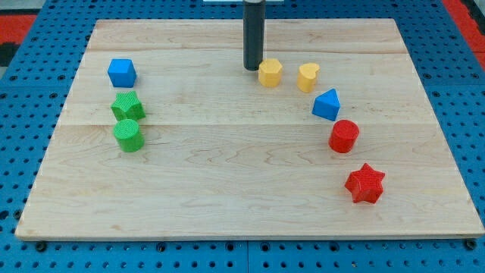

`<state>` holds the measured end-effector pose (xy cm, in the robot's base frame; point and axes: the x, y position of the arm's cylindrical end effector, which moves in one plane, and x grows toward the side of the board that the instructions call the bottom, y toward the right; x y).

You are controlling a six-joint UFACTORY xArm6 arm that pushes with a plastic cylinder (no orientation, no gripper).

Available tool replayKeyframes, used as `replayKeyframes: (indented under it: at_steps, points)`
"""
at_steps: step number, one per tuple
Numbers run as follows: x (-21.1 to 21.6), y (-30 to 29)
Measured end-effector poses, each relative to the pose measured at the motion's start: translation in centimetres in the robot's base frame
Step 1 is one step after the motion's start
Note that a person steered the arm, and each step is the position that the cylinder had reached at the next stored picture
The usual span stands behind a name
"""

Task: Move the yellow hexagon above yellow heart

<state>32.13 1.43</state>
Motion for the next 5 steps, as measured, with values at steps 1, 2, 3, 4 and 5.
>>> replayKeyframes:
  at_steps: [1,2,3,4,5]
  points:
    - [0.1,-2.1]
    - [4.1,-3.1]
    - [3.6,1.1]
    - [-0.1,0.8]
    - [-1.0,4.5]
